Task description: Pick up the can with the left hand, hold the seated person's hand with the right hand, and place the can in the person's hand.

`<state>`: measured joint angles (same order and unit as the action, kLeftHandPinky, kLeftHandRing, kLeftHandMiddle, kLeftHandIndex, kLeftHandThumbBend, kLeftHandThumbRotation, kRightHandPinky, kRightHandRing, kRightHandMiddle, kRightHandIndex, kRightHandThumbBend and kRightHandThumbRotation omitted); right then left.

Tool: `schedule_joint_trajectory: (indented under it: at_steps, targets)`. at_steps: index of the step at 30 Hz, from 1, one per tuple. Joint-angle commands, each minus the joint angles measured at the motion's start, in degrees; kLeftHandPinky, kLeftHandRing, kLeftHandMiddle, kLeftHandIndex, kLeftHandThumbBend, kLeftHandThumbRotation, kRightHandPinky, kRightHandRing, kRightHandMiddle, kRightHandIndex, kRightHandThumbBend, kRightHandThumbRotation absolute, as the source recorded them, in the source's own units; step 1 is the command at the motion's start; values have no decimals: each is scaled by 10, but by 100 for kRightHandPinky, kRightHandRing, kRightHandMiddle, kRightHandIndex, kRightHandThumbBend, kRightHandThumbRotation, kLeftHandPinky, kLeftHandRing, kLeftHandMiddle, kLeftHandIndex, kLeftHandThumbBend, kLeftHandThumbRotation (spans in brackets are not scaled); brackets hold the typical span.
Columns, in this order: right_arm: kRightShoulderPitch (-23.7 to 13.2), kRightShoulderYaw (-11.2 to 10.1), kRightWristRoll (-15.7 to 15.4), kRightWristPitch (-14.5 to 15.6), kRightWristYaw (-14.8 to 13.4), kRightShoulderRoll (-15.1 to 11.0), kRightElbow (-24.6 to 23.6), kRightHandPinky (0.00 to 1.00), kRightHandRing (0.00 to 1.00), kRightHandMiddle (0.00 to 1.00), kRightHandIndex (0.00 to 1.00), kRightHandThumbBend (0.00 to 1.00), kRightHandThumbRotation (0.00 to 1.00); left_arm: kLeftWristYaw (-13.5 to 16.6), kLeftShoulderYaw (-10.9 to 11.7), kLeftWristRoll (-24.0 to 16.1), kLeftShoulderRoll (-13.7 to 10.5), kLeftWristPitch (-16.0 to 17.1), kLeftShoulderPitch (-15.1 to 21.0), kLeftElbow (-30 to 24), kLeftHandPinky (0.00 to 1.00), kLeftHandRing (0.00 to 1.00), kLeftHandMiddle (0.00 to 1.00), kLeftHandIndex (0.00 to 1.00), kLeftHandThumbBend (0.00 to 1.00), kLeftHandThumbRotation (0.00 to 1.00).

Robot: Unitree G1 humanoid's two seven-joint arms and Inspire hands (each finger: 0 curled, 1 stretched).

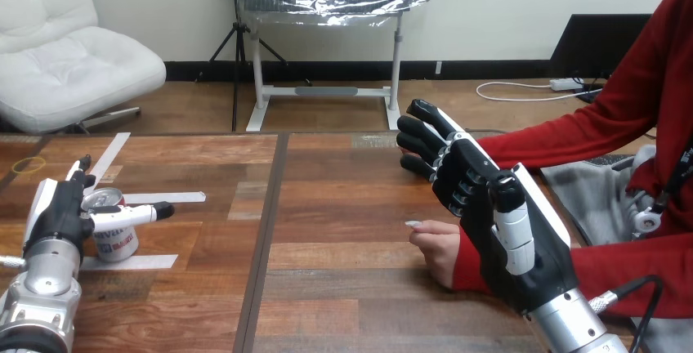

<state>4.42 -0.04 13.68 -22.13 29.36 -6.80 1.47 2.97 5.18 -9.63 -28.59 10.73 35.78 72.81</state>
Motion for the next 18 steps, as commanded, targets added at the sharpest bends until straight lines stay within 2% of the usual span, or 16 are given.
schedule_joint_trajectory:
  at_steps: [1,8,18]
  targets:
    - [-14,1,15,-5,0,1,-20,91,94,93,95,93,100,0,-6,-6,-13,-1,48,6,83,92,96,98,87,15]
    - [-17,1,26,-13,11,2,-14,92,95,94,95,93,100,-3,-3,-2,-12,-7,49,5,86,94,97,98,86,14]
    - [-16,1,36,-12,17,4,-15,89,93,94,94,93,100,3,-10,-9,-12,-13,49,4,87,94,97,98,89,13]
